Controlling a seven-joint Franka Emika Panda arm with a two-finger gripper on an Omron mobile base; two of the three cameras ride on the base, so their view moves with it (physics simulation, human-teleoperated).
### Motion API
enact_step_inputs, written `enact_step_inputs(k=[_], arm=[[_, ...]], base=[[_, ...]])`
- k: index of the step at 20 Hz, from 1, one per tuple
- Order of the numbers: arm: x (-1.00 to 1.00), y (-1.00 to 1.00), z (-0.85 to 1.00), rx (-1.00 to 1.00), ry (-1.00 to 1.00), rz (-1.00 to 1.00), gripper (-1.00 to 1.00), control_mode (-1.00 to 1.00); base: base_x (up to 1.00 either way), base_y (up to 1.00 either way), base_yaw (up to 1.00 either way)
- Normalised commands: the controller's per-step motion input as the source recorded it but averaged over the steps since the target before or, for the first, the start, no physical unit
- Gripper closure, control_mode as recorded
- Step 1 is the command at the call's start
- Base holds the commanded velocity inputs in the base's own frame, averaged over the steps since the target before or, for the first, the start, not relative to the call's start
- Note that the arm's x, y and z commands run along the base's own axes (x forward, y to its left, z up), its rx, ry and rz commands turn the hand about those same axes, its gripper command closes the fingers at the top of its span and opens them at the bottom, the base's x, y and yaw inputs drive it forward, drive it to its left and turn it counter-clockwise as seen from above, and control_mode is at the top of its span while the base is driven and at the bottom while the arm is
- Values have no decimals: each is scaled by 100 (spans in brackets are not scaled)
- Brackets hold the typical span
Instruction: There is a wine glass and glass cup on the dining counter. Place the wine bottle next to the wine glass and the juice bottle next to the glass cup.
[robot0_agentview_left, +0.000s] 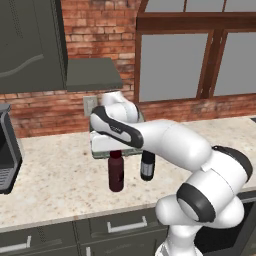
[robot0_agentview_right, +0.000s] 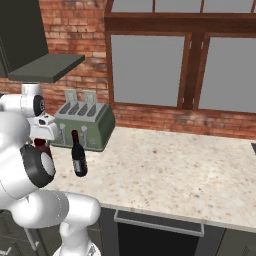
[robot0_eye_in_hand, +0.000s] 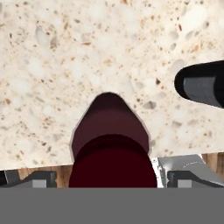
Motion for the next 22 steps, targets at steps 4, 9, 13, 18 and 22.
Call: enact_step_inputs(k=[4, 9, 13, 18, 22], arm=[[-7, 0, 0, -6, 1, -2, -100, -100], [-3, 0, 0, 0, 0, 0, -100, -100], [6, 0, -3, -2, -1, 0, -100, -100], [10, 0, -6, -2, -10, 0, -100, -100], [0, 0, -2, 0, -14, 0, -100, -100]], base=[[0, 0, 0], [0, 0, 0], [0, 0, 0], [0, 0, 0], [0, 0, 0]])
